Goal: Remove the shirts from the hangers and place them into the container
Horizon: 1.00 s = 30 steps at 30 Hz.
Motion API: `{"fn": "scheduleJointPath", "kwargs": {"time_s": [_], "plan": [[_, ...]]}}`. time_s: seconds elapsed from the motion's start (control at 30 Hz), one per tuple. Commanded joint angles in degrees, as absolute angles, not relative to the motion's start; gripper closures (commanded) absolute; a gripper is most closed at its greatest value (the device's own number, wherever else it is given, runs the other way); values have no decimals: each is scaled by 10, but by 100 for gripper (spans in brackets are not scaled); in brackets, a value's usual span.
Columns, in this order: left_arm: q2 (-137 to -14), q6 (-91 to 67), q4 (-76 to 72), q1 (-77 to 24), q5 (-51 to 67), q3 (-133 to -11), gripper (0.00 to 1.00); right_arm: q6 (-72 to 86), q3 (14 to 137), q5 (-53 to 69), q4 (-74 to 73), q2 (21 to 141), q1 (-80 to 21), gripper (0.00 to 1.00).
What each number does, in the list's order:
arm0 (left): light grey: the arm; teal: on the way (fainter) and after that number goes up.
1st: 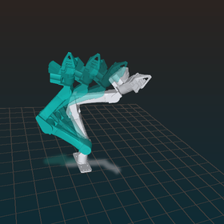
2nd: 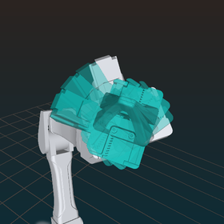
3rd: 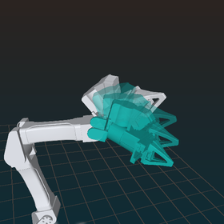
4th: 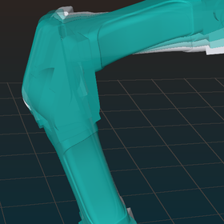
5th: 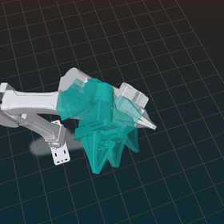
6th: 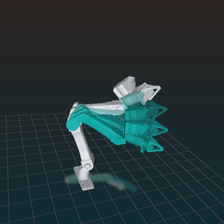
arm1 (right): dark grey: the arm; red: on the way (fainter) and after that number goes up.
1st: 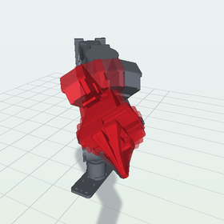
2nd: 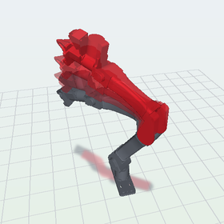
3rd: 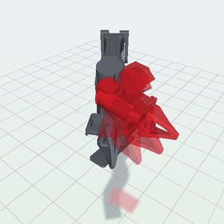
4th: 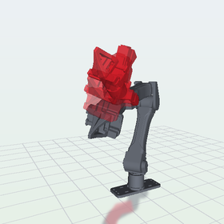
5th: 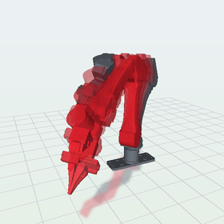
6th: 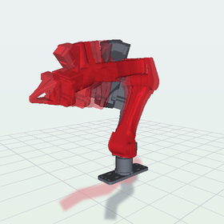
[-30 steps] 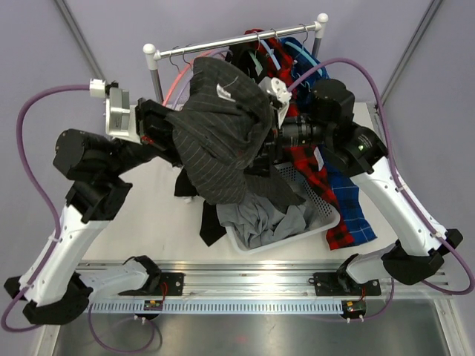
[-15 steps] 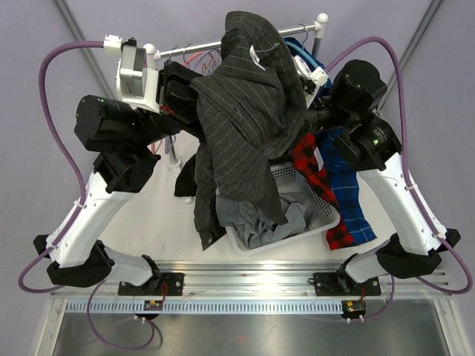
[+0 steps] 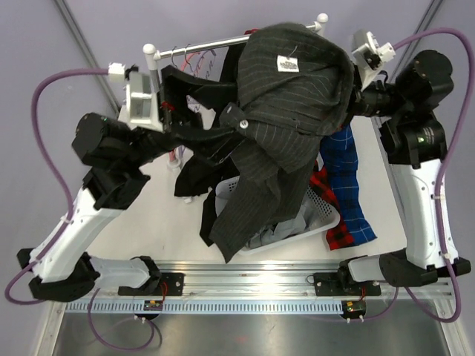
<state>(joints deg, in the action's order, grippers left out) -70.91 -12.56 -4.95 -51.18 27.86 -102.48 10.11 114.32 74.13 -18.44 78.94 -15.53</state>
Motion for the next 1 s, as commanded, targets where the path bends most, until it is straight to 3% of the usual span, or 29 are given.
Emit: {"fn": "scheduleJointPath", "kwargs": {"time_s": [0.0, 0.03, 0.2, 0.7, 0.83, 0.97], "plan": [[-632, -70, -48, -514, 222, -979, 19, 41, 1186, 753, -264, 753, -115, 100], [-602, -62, -39, -514, 211, -950, 13, 40, 1184, 760, -266, 751, -92, 100], [-511, -21, 28, -514, 147, -861, 5, 106, 1136, 787, -202, 748, -25, 100], [-236, 4, 151, -514, -12, -641, 1, 403, 1234, 801, 125, 863, 118, 100], [-197, 3, 180, -514, -33, -622, 1, 424, 1328, 795, 127, 909, 156, 100], [-167, -14, 196, -514, -48, -609, 1, 551, 1408, 795, 211, 955, 170, 100]]}}
